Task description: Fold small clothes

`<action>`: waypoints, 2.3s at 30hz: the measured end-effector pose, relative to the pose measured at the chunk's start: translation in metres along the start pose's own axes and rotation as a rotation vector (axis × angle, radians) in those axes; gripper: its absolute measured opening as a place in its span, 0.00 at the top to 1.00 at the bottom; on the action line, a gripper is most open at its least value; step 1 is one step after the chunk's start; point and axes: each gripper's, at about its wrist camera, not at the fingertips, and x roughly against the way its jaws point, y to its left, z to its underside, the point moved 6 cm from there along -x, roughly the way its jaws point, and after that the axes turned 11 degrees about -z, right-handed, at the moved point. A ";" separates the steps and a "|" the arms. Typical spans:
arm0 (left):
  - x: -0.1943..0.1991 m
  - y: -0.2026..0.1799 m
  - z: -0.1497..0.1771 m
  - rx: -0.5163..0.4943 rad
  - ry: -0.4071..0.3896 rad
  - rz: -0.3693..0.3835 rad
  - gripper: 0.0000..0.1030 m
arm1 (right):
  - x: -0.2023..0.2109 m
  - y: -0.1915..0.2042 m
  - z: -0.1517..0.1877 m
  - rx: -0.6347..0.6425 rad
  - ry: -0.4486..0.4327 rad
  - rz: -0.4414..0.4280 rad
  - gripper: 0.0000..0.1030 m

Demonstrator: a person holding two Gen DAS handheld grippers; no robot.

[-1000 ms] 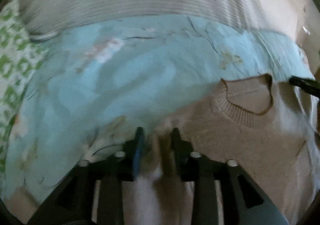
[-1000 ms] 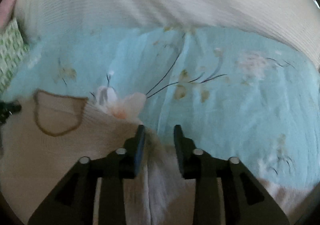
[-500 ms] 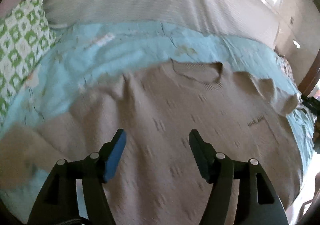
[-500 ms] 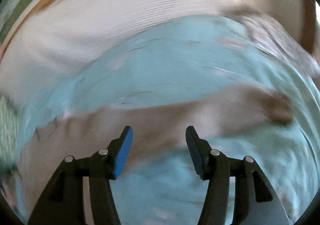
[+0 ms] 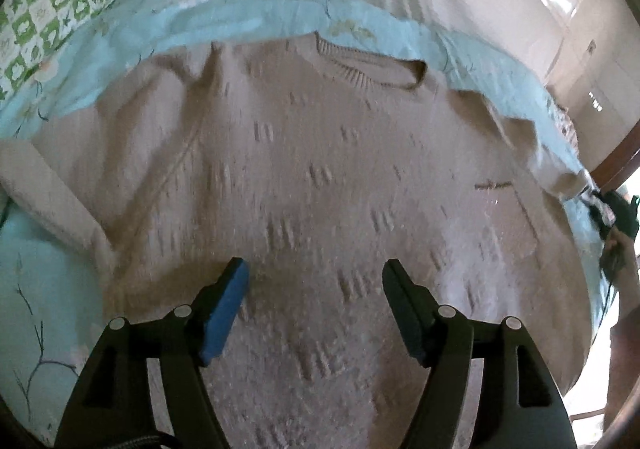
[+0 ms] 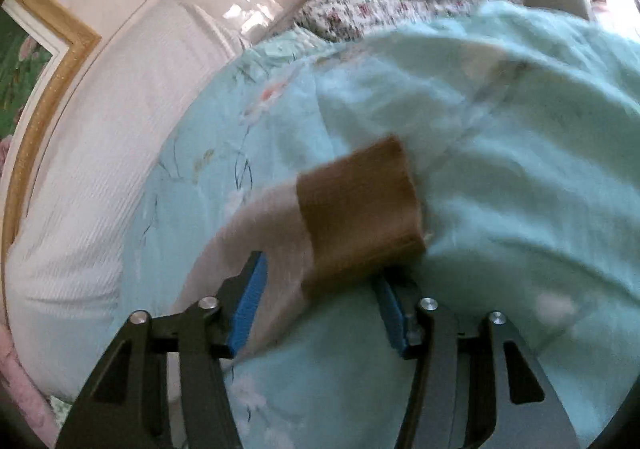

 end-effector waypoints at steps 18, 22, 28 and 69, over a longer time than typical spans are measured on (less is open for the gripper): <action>0.049 0.027 0.030 0.111 -0.027 0.091 0.25 | 0.016 0.306 0.179 0.613 0.316 -0.583 0.92; 0.056 0.043 0.036 0.142 -0.032 0.104 0.25 | 0.020 0.357 0.275 0.635 0.501 -0.762 0.92; 0.067 0.064 0.042 0.165 -0.059 0.122 0.24 | 0.014 0.388 0.396 0.617 0.742 -0.885 0.92; 0.013 0.065 0.014 0.303 -0.082 0.169 0.93 | -0.013 0.226 0.258 0.574 0.421 -0.272 0.29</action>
